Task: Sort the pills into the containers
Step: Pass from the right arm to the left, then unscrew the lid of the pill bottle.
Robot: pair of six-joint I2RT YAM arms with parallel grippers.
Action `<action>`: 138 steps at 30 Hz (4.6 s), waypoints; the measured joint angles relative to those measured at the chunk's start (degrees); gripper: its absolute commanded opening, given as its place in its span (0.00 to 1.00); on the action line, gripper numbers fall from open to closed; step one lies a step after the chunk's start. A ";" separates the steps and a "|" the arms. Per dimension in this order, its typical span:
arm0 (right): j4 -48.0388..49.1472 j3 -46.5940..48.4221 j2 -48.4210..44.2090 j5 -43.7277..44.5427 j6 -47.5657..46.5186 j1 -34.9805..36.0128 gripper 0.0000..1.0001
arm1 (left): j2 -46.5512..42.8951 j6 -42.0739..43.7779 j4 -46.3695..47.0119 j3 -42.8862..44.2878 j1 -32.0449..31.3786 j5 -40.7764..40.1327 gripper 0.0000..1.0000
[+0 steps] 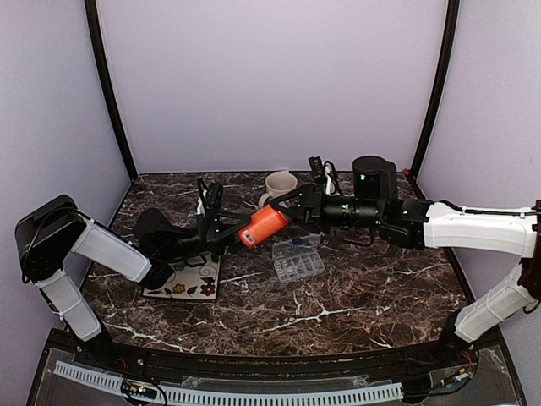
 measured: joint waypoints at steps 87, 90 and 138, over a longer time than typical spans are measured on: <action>-9.88 -1.18 -8.26 -7.80 -19.89 -0.35 0.81 | -9.27 11.41 -24.00 5.33 -0.09 8.92 0.26; -9.97 -1.18 -8.26 -7.85 -19.91 -0.76 0.81 | -9.27 11.45 -24.06 5.70 0.20 9.20 0.26; -13.40 1.95 -2.97 -17.94 -7.06 -6.56 0.70 | -12.31 38.23 -63.84 18.23 1.99 15.06 0.09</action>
